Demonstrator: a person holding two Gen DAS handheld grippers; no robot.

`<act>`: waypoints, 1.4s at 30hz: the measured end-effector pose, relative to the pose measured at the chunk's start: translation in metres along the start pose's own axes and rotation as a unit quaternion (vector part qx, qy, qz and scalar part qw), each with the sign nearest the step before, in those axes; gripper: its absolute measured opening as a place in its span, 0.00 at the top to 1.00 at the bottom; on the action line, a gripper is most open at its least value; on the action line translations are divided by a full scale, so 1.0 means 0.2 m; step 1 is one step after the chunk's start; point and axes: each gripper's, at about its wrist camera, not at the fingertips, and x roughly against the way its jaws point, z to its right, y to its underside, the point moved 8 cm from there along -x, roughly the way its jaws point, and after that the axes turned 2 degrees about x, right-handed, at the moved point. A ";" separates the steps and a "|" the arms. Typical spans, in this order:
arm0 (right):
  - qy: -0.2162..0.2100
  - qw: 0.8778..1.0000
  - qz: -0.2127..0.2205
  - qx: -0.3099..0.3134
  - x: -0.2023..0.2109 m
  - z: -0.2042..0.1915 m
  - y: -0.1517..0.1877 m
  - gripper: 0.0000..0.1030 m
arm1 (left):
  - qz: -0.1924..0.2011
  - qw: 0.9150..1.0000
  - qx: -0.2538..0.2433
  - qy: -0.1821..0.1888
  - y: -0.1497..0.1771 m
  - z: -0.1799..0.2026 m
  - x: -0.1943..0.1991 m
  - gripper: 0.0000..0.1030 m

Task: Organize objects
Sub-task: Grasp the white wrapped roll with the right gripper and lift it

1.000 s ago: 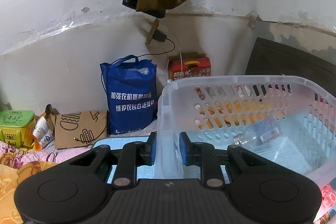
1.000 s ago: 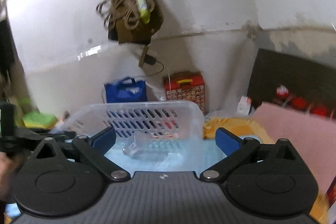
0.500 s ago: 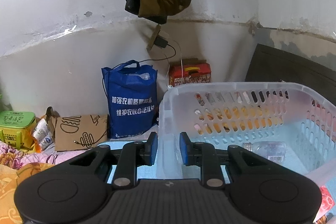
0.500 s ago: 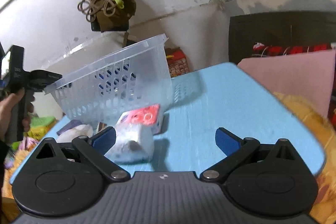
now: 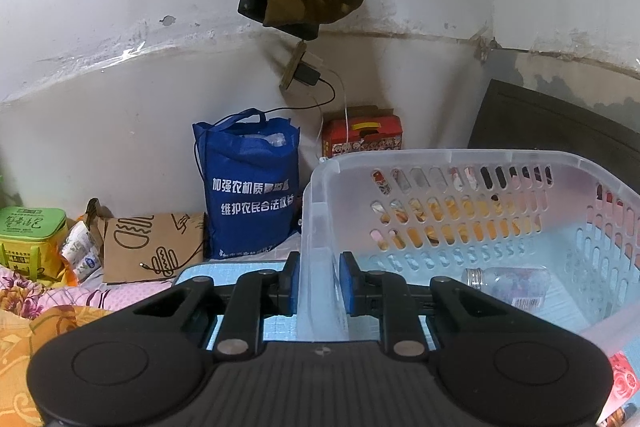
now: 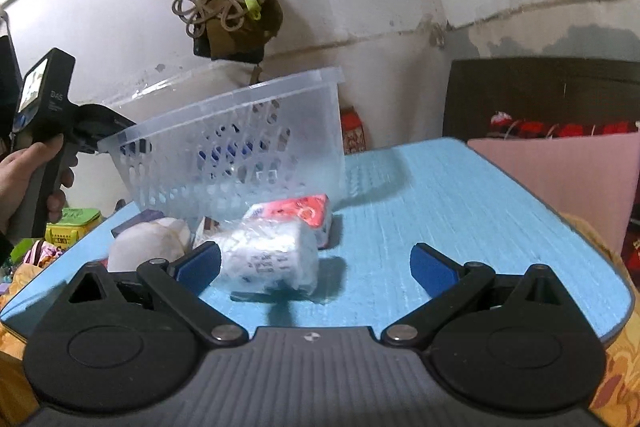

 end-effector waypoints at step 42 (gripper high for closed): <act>0.011 0.997 -0.022 0.070 -0.02 -0.03 0.00 0.25 | 0.008 1.000 0.002 0.009 0.00 -0.01 0.00 0.77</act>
